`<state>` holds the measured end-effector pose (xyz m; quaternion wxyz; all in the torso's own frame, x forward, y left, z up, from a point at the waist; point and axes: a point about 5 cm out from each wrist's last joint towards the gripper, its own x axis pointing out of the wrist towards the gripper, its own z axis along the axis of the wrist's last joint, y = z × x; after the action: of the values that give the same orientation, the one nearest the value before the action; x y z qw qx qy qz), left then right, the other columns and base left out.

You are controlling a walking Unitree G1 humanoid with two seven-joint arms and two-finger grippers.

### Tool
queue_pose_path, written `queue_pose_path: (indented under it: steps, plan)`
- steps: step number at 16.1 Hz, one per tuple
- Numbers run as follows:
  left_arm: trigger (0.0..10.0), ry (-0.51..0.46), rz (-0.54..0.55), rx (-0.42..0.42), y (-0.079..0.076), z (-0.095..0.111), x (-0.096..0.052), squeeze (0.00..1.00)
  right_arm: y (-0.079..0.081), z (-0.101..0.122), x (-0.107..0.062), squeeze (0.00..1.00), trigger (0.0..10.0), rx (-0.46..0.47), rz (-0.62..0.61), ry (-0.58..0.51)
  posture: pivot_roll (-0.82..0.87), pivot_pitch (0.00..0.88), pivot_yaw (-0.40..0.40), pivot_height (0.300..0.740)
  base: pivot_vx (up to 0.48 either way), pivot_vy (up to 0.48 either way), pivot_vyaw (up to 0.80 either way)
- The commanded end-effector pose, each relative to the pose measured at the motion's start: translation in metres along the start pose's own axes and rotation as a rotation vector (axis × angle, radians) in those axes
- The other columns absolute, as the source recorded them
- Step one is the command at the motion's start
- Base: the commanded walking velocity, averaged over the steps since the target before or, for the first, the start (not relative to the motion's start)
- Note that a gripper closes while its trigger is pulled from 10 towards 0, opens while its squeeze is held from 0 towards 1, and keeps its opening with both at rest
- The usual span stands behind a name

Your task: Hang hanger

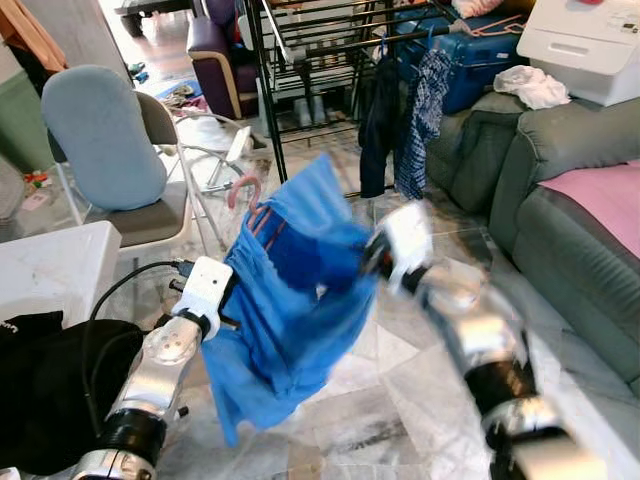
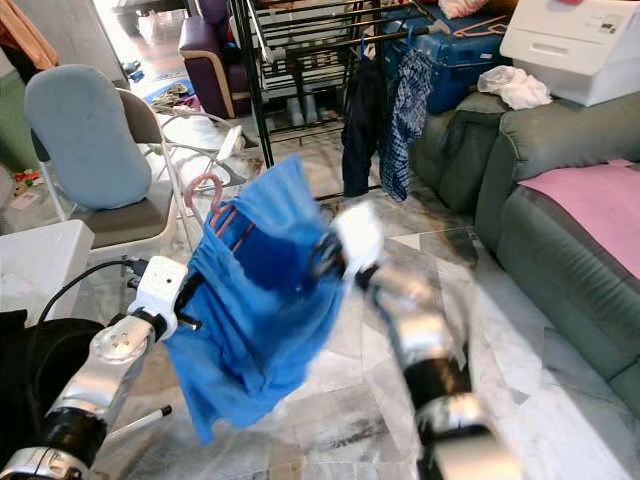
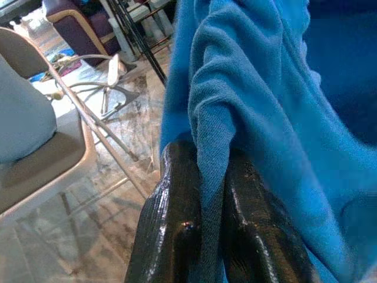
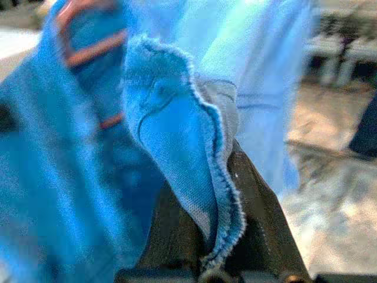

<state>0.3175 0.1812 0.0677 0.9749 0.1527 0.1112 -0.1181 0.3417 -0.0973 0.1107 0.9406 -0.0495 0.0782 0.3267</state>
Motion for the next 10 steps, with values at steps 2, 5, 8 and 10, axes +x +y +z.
queue_pose_path:
  steps: [2,5,8,10]
  plan:
    - [0.0,-0.033,0.052,-0.039,0.012,0.011,0.003,0.0,0.02,-0.012,0.0,0.0,0.0,-0.022,0.085,0.059,-0.11,0.0,0.068,0.74,0.0,0.0,0.0]
    - [0.0,-0.037,0.047,-0.038,0.011,0.012,0.003,0.0,0.027,-0.022,-0.006,0.0,10.0,-0.045,0.122,0.099,-0.11,0.0,0.067,0.74,0.0,0.0,0.0]
    - [0.0,-0.039,0.04,-0.048,0.01,0.012,0.003,0.0,0.024,-0.025,-0.015,1.0,10.0,-0.087,0.144,0.117,-0.11,0.0,0.065,0.74,0.0,0.0,0.0]
    - [0.0,-0.038,0.043,-0.052,0.011,0.012,0.003,0.0,0.028,-0.025,-0.017,1.0,10.0,-0.12,0.178,0.115,-0.11,0.0,0.065,0.74,0.0,0.0,0.0]
